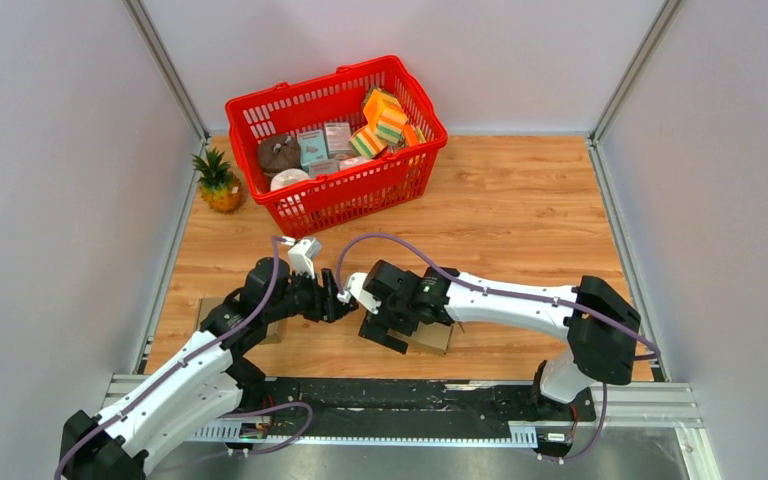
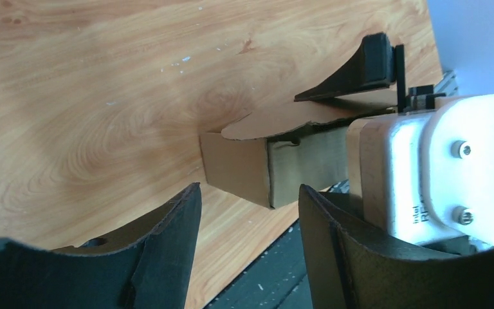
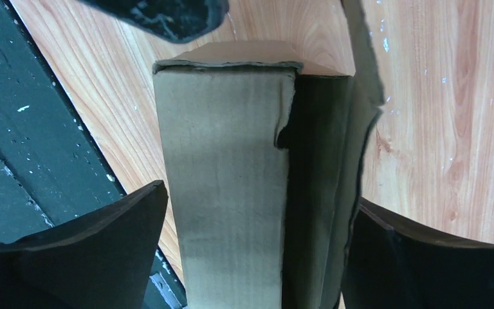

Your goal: Fold the paper box

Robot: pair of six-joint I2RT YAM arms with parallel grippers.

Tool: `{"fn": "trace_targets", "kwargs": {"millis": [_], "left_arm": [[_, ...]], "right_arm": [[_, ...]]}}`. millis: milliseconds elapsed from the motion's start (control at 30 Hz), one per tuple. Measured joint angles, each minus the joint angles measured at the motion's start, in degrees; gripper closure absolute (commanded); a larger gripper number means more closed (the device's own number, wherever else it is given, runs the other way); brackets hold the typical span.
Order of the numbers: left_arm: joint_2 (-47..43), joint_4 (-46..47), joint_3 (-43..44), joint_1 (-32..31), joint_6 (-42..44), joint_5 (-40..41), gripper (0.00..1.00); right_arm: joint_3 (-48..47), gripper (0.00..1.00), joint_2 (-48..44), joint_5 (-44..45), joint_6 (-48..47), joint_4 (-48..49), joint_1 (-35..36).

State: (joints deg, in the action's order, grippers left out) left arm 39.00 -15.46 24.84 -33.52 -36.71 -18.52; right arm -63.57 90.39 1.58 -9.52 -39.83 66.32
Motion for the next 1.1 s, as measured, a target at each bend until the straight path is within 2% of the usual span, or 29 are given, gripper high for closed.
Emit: {"fn": "trace_targets", "kwargs": {"millis": [100,367,767,833,1100], "left_arm": [[1.2,1.3,0.0,-1.2,2.7,0.7,0.37],[5.0,4.7,1.8,-3.7,10.9,1.5,0.37],[10.0,9.7,4.1,-4.2,18.0,0.6,0.42],[11.9,10.6,4.6,-4.4,19.0,0.0,0.46],[16.5,11.8,6.4,-6.3,21.8,-1.7,0.52]], "right_arm": [[0.7,0.00,-1.1,-0.2,0.1,0.3,-0.4],[6.3,0.01,-10.1,0.9,2.4,0.4,-1.1],[7.4,0.18,-10.2,1.9,4.0,1.3,-1.3],[7.5,0.26,-10.2,1.9,4.0,1.4,-1.3],[7.9,0.32,-10.6,1.8,4.2,1.5,-1.4]]}}
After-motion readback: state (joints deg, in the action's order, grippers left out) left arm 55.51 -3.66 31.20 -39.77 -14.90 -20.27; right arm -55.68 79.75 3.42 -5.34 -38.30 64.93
